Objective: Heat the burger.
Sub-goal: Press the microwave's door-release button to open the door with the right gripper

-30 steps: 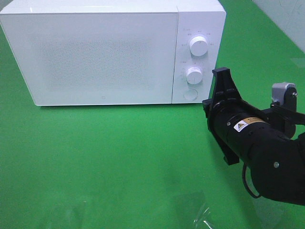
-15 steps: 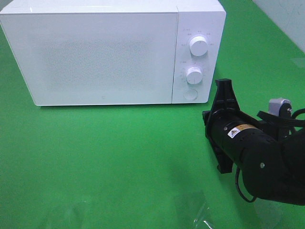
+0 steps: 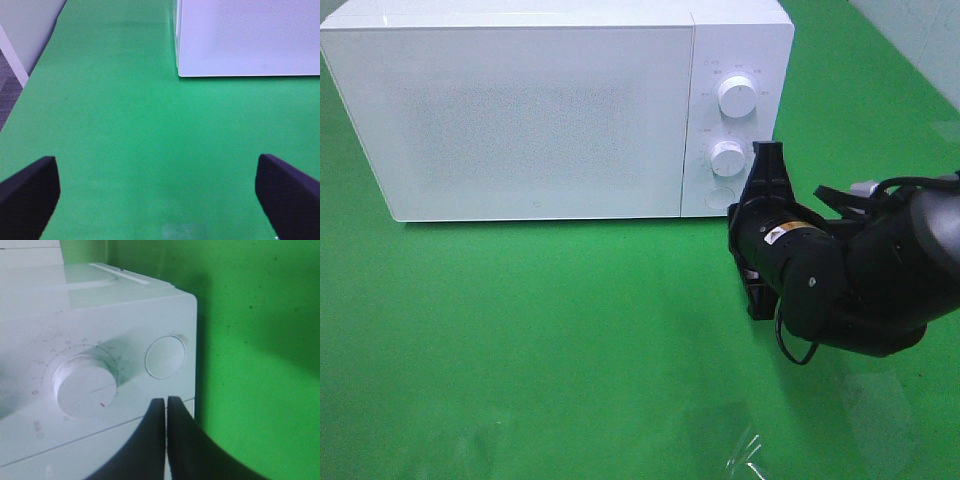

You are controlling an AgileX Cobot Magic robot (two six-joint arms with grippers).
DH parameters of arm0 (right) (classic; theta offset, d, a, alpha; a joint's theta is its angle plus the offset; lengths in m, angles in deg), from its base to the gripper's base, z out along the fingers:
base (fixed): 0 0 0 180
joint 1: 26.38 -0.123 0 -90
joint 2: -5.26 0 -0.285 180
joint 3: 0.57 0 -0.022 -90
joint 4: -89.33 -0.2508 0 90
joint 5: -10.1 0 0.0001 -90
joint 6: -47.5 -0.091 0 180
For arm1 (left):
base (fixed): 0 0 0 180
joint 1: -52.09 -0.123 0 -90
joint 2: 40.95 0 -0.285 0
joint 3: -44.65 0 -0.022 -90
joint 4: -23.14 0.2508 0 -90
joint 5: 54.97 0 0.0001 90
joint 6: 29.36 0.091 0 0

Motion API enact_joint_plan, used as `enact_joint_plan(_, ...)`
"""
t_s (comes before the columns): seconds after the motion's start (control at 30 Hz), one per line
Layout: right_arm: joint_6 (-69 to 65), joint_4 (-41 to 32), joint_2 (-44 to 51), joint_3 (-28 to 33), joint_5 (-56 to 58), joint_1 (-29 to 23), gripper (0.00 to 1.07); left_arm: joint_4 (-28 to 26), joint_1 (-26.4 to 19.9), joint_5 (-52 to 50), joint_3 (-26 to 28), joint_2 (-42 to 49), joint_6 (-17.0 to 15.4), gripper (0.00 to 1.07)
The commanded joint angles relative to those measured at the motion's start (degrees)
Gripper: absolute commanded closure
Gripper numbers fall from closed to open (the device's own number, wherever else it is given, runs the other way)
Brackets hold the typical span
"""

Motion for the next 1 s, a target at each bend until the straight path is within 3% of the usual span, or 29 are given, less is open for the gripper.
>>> enact_joint_plan(0.03,-0.4,1.8,-1.9,-2.9,2.2,2.5,1.07,-0.2,-0.3,-0.9,-0.1,1.3,-0.2,0.08)
enact_joint_plan(1.0,-0.3,2.9,-11.7,-15.2,4.2,6.3,1.07,-0.2,-0.3,-0.9,-0.1,1.3,-0.2,0.08)
